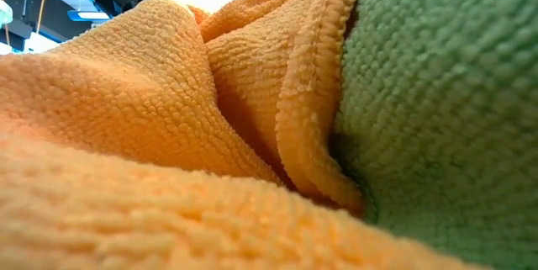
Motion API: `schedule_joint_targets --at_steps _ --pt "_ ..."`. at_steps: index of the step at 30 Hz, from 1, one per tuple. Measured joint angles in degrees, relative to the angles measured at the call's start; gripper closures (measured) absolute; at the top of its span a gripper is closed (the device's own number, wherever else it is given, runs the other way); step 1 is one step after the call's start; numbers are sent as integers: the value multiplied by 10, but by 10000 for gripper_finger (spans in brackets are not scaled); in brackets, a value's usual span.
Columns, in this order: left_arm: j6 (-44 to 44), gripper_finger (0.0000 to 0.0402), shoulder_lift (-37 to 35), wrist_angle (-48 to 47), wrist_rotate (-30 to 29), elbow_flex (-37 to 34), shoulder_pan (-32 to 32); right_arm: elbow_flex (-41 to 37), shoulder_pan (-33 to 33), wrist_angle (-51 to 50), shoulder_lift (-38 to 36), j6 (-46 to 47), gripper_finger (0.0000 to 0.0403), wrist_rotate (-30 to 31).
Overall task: Sort microfiber towel by color & place in baskets
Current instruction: Put the green microfiber cloth into the right transparent bin
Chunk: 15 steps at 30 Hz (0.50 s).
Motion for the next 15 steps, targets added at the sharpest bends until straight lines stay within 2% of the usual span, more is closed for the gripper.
schedule_joint_targets --at_steps 8,15 --pt "1 314 0 0 0 0 0 0 0 -35 0 -3 400 9" --pt "1 314 0 0 0 0 0 0 0 -100 0 -5 402 85"
